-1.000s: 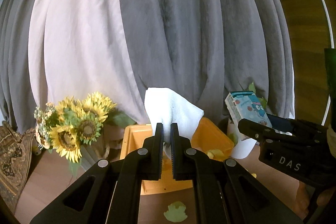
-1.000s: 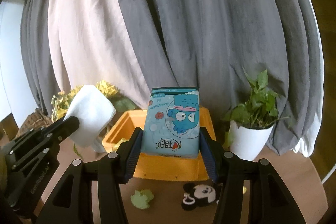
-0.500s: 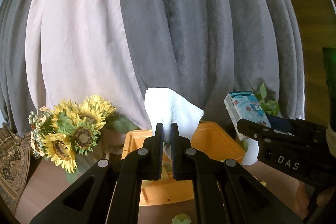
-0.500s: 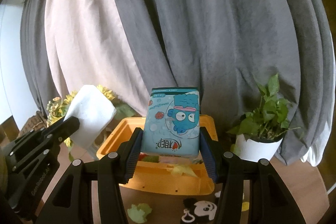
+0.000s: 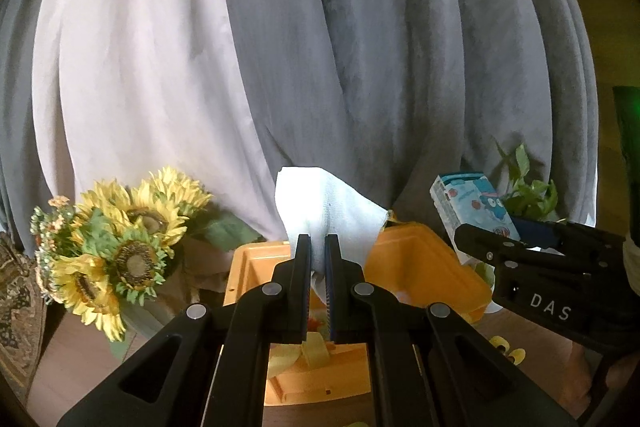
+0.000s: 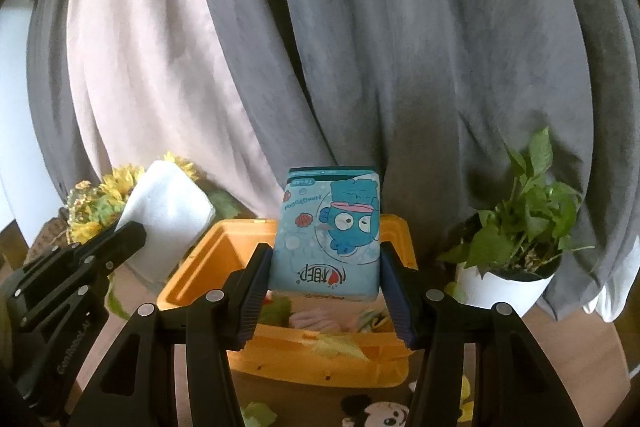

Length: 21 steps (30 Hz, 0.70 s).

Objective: Organize soft objects
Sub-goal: 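Open both tools to drop the napkin and tissue pack into the crate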

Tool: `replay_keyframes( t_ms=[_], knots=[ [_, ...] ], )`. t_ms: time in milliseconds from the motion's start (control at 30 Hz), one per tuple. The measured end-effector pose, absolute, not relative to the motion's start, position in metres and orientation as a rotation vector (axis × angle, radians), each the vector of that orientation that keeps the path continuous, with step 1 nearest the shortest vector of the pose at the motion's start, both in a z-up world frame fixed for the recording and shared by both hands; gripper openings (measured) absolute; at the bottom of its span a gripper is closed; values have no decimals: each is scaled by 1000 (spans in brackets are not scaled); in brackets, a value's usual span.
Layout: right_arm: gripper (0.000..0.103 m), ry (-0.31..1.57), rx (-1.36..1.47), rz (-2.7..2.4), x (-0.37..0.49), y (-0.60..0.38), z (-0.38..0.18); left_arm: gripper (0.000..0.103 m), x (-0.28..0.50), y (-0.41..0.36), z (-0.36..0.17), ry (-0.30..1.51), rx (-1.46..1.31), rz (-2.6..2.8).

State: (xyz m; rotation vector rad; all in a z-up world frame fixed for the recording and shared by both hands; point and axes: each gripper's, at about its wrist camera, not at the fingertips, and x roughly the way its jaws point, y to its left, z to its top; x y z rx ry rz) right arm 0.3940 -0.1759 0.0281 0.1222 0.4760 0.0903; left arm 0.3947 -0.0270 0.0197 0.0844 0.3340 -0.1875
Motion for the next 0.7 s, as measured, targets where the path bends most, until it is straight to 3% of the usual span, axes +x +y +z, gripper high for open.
replay_keyframes(
  t_ms=[700],
  knots=[
    [54, 597, 110, 71, 465, -178, -17, 8, 463, -29, -30, 469, 84, -200]
  ],
)
